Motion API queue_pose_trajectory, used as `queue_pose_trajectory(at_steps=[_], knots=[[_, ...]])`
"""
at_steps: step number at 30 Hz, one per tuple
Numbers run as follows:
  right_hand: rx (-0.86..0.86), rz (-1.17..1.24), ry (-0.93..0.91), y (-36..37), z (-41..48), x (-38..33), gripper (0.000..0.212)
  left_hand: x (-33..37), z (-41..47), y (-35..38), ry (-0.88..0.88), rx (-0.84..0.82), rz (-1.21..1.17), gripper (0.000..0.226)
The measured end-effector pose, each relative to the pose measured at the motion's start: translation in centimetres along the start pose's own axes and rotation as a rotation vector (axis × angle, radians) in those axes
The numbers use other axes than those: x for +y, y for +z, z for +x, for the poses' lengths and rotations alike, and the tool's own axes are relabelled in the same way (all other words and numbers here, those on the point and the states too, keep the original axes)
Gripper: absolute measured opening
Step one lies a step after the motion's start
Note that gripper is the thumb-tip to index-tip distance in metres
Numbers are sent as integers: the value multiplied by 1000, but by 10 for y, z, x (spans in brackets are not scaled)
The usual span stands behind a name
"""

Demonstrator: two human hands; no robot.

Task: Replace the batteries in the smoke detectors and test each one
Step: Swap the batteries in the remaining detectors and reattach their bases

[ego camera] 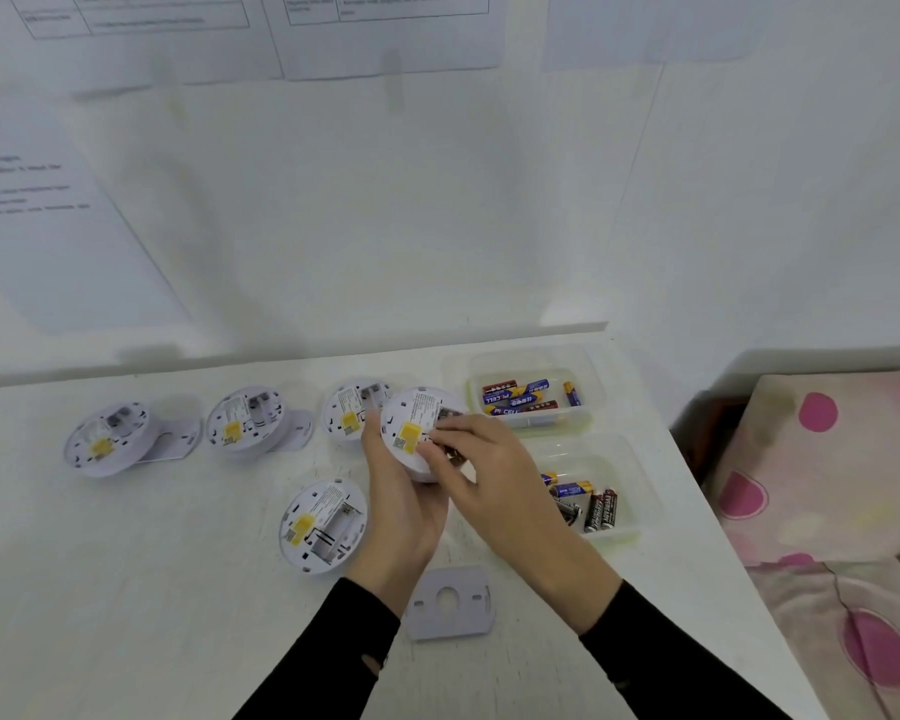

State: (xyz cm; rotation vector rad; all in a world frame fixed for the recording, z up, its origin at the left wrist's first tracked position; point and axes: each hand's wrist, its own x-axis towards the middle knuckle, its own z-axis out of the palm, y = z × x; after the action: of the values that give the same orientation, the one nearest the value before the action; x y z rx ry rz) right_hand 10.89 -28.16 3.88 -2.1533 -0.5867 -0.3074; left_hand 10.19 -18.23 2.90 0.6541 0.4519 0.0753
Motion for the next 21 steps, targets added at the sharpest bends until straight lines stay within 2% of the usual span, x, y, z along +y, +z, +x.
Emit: queue_pose_trajectory(at_steps=[4,9,10,14,17,21], knots=[[-30,-53,-46,1,-6,3,36,6,2,-4,1,68,-102,67],[21,188,163,-6,-2,-1,22,2,-6,3,4,26,-155,56],[23,263,220,-9,-1,-3,27,1,-8,5,7,19,-162,55],[-44,625,538,-16,7,-7,75,2,-10,7,28,-15,-227,53],[-74,866,667,-13,10,-3,83,3,-9,6,38,-39,-225,51],[-53,980,735,-9,14,-2,96,8,-5,7,51,-32,-175,51]])
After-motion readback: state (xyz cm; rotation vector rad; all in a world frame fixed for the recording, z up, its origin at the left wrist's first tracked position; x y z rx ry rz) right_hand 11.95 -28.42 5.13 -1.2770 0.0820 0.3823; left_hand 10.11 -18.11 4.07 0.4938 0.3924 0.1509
